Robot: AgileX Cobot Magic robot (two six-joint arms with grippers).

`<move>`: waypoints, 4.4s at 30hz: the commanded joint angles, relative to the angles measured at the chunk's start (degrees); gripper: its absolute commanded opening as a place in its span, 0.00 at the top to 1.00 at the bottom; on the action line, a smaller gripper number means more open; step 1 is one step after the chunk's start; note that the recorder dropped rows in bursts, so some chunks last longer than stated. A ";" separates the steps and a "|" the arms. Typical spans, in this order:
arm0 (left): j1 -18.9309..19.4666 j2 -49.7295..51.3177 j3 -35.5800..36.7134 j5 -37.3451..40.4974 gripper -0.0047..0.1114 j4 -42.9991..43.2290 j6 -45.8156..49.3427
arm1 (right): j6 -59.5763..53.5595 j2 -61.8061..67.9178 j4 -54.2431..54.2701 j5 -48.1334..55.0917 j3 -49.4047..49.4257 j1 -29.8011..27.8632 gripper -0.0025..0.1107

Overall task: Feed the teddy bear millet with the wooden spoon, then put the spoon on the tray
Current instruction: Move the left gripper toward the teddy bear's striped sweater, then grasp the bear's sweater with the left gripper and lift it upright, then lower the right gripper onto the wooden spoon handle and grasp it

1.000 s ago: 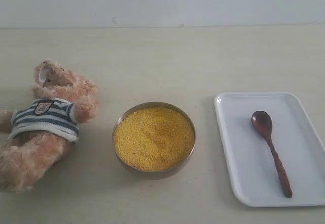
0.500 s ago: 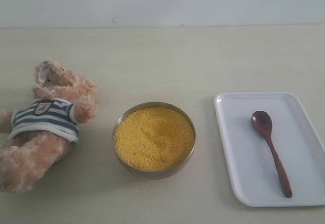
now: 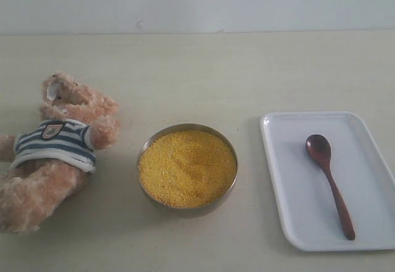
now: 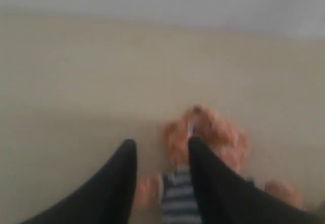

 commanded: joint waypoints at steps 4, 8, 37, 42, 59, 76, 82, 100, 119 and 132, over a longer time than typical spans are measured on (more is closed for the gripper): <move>-2.64 9.89 3.91 12.19 0.23 -14.10 13.44 | -0.07 -0.31 -0.10 -0.34 -0.06 -0.44 0.97; -3.03 12.53 7.43 9.35 0.10 -17.81 18.82 | -0.07 -0.31 -0.10 -0.34 -0.06 -0.44 0.97; -7.01 36.95 7.32 1.44 0.07 -16.34 14.72 | 0.14 -0.31 -0.10 -0.34 -0.06 -0.34 0.97; -7.01 39.64 7.32 0.82 0.07 -17.55 15.59 | -0.05 -0.31 -0.10 -0.34 -0.06 -0.34 0.97; -7.01 43.28 7.19 0.82 0.61 -16.74 16.48 | 0.15 -0.31 -0.10 -0.34 -0.06 -0.34 0.97; -9.50 31.98 3.53 11.60 0.93 -16.37 44.99 | 0.02 -0.31 -0.10 -0.34 -0.06 -0.34 0.97; -13.64 28.75 6.66 11.48 0.93 -7.83 48.20 | -0.17 -0.31 -0.10 -1.99 -0.06 -0.34 0.97; -13.78 25.15 11.72 6.28 0.93 -7.29 56.78 | 17.40 10.67 3.82 -16.09 -16.47 1.49 0.97; -13.78 25.15 11.72 6.18 0.93 -8.24 56.67 | 2.31 82.42 6.51 20.83 -40.72 2.02 0.46; -13.78 25.15 11.72 5.85 0.93 -8.25 56.67 | 2.31 95.23 6.51 14.11 -40.72 2.02 0.58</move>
